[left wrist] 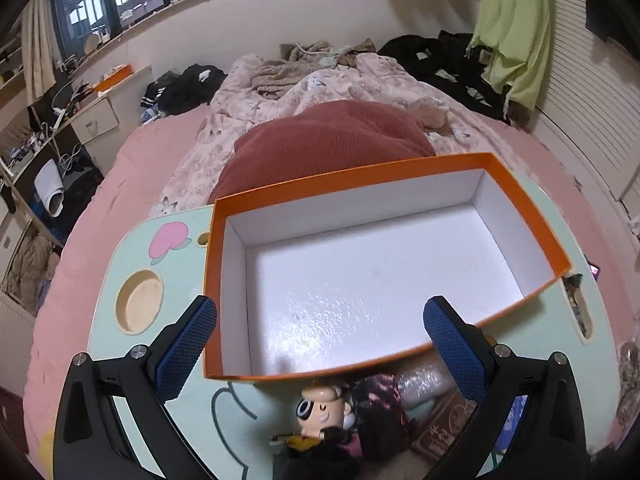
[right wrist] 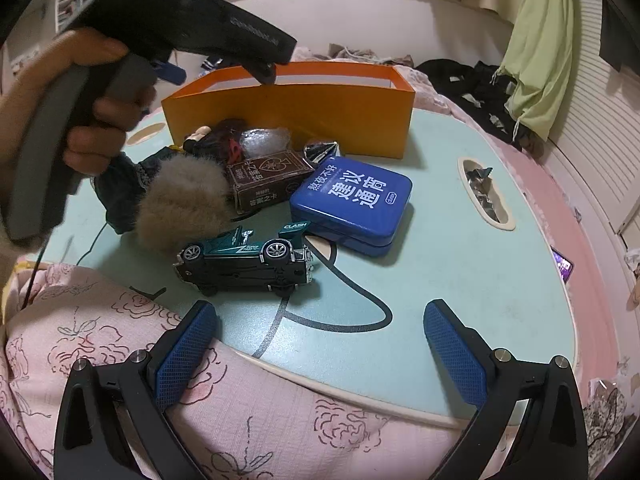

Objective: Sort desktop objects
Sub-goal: 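Move the left gripper toward the black lace cloth beside the box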

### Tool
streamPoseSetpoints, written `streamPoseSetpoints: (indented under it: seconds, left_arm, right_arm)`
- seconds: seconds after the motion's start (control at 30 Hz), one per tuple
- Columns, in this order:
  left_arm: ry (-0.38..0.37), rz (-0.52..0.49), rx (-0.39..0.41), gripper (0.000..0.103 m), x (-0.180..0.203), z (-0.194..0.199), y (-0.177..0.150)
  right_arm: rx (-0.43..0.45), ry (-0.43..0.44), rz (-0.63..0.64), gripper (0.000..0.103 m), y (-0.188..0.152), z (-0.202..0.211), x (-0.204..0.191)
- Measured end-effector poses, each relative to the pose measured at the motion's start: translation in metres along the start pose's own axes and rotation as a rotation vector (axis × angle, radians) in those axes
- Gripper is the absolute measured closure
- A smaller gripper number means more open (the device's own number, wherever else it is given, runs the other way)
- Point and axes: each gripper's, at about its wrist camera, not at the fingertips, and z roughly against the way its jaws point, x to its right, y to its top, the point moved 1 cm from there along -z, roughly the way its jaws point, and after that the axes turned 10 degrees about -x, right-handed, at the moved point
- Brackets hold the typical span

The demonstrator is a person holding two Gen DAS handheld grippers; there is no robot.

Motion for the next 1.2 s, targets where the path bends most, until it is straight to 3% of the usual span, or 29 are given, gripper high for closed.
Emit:
streamPoseSetpoints:
  seconds: [0.13,0.3,0.47,0.57,0.67,0.87,0.9,1.2]
  left_arm:
    - [-0.010,0.005,-0.010,0.000,-0.001,-0.002,0.001]
    - [-0.153,0.013,0.039,0.000,-0.013,0.024,-0.008]
    - [-0.319,-0.056,0.080,0.000,-0.030,0.056,-0.052]
    - [-0.362,-0.099,0.083,0.000,-0.042,0.066,-0.098]
    - [-0.337,-0.104,0.043,0.000,-0.049,0.056,-0.133]
    - [-0.251,-0.068,-0.080,0.000,-0.059,0.009,-0.156]
    - [-0.190,-0.087,-0.083,0.000,-0.056,0.004,-0.157]
    - [-0.197,-0.101,-0.064,0.000,-0.055,0.001,-0.158]
  right_arm:
    - [0.001,-0.002,-0.002,0.000,0.000,0.000,0.000]
    - [0.001,-0.005,-0.005,0.000,0.000,0.000,0.000]
    - [0.002,-0.008,-0.007,0.000,0.000,0.000,0.000]
    - [0.002,-0.009,-0.009,0.000,0.000,0.000,0.000]
    - [0.003,-0.010,-0.009,0.000,0.000,0.000,0.001]
    - [0.002,-0.012,-0.013,0.000,0.000,-0.001,0.002]
    - [0.006,-0.016,-0.012,0.000,0.000,0.000,0.001]
    - [0.005,-0.019,-0.018,0.000,0.000,-0.001,0.001]
